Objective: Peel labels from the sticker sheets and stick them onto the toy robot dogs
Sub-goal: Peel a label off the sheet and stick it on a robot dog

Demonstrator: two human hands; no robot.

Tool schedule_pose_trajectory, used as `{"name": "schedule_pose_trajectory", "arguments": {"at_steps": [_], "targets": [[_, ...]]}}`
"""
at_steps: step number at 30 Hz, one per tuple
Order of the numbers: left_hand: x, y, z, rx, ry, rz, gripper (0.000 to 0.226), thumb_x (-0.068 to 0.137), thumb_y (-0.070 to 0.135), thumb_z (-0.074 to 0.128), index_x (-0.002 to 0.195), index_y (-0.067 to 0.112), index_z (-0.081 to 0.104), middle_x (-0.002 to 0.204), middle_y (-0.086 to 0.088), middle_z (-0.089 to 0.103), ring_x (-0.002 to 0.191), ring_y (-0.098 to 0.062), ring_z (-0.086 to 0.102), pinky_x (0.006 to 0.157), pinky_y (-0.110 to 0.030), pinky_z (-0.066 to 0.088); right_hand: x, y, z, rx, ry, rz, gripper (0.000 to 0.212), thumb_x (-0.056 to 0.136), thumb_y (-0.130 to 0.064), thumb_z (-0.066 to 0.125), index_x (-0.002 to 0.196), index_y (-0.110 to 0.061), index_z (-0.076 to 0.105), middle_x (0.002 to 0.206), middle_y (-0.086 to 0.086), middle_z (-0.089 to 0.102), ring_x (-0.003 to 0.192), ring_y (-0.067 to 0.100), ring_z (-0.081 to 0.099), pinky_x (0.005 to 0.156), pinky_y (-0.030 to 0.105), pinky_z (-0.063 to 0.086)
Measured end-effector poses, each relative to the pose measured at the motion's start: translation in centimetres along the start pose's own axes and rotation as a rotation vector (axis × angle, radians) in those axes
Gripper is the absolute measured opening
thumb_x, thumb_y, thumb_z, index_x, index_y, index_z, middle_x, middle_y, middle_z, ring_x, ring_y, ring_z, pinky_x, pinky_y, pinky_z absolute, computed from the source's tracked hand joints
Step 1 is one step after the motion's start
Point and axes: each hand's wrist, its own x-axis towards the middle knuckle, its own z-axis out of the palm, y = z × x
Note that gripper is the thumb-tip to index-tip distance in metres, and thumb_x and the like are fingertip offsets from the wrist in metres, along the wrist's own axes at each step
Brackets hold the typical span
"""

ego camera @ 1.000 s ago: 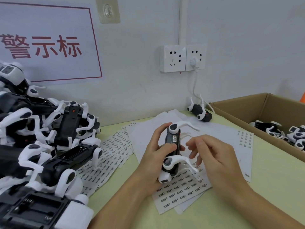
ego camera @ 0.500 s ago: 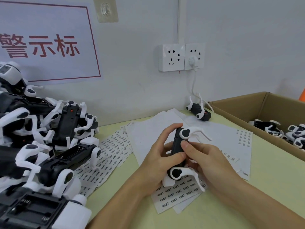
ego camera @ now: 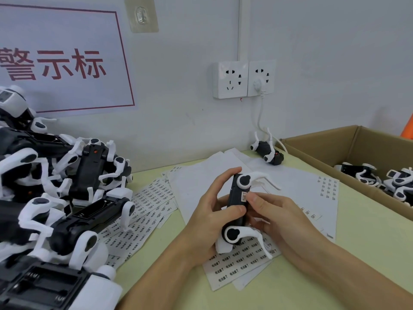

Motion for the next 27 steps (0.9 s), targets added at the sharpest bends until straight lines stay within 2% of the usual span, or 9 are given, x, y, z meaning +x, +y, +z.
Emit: {"name": "schedule_pose_trajectory", "arguments": {"at_steps": [4,8,11,13,15,17,21,24,27], "targets": [[-0.04,-0.02,-0.06,-0.007,-0.021,-0.002,0.065,0.085,0.004,0.058,0.136,0.045,0.053,0.091,-0.004,0.067,0.077,-0.025,0.061,0.07,-0.033,0.052,0.15,0.22,0.22,-0.092,0.079,-0.04,0.046,0.076,-0.05,0.068,0.106,-0.016,0.078,0.101,0.009,0.077,0.098,0.033,0.072,0.1,0.052,0.052],[-0.06,-0.04,-0.15,-0.056,-0.035,-0.015,0.065,0.086,0.001,0.057,0.136,0.043,0.054,0.091,-0.005,0.067,0.074,-0.024,0.063,0.068,-0.031,0.053,0.19,0.25,0.29,-0.098,0.093,-0.054,0.036,0.081,-0.045,0.069,0.102,-0.018,0.079,0.096,0.008,0.078,0.092,0.03,0.073,0.096,0.051,0.054],[-0.05,0.01,-0.14,-0.077,-0.038,-0.018,0.066,0.085,0.001,0.059,0.136,0.042,0.055,0.092,-0.009,0.066,0.076,-0.026,0.063,0.07,-0.032,0.054,0.23,0.13,-0.04,-0.038,0.038,-0.044,0.046,0.074,-0.045,0.07,0.106,-0.012,0.078,0.097,0.01,0.077,0.078,0.019,0.069,0.082,0.038,0.055],[-0.02,0.08,-0.13,-0.096,-0.034,-0.021,0.066,0.084,0.001,0.06,0.136,0.041,0.056,0.096,-0.013,0.065,0.077,-0.027,0.063,0.07,-0.032,0.054,0.14,0.03,-0.17,0.008,-0.013,-0.039,0.041,0.078,-0.037,0.068,0.106,-0.009,0.077,0.091,0.009,0.076,0.075,0.017,0.067,0.077,0.032,0.053],[-0.03,0.16,-0.13,-0.112,-0.037,-0.028,0.065,0.083,0.002,0.06,0.135,0.041,0.056,0.101,-0.016,0.064,0.078,-0.027,0.064,0.068,-0.032,0.054,0.13,0.14,-0.28,-0.022,-0.008,-0.039,0.036,0.083,-0.035,0.068,0.108,-0.01,0.076,0.088,0.006,0.076,0.081,0.022,0.069,0.086,0.041,0.055],[-0.05,0.16,-0.15,-0.117,-0.044,-0.031,0.065,0.083,0.003,0.06,0.135,0.042,0.057,0.102,-0.016,0.064,0.078,-0.027,0.064,0.068,-0.031,0.054,0.21,0.3,-0.41,-0.068,0.02,-0.031,0.038,0.082,-0.037,0.069,0.11,-0.012,0.075,0.099,0.01,0.077,0.093,0.029,0.071,0.098,0.05,0.052],[-0.04,0.18,-0.11,-0.125,-0.041,-0.035,0.064,0.082,0.002,0.06,0.133,0.042,0.059,0.099,-0.015,0.064,0.077,-0.028,0.064,0.068,-0.032,0.054,0.23,0.05,-0.44,-0.031,-0.004,-0.021,0.043,0.078,-0.036,0.072,0.111,-0.009,0.075,0.104,0.015,0.075,0.083,0.022,0.069,0.086,0.038,0.053],[-0.07,0.21,-0.07,-0.092,-0.034,-0.031,0.062,0.083,0.003,0.059,0.133,0.041,0.058,0.099,-0.013,0.065,0.08,-0.03,0.062,0.072,-0.035,0.053,0.19,0.03,-0.25,-0.029,-0.01,-0.04,0.036,0.084,-0.035,0.074,0.108,-0.009,0.075,0.105,0.027,0.069,0.086,0.026,0.066,0.087,0.039,0.054],[-0.19,0.19,0.1,-0.036,-0.022,-0.018,0.058,0.085,0.008,0.06,0.133,0.041,0.056,0.099,-0.011,0.065,0.084,-0.031,0.058,0.078,-0.041,0.049,0.15,0.31,0.11,-0.12,0.033,-0.073,0.039,0.085,-0.051,0.07,0.105,-0.019,0.077,0.102,0.011,0.076,0.097,0.031,0.071,0.098,0.051,0.053]]}}
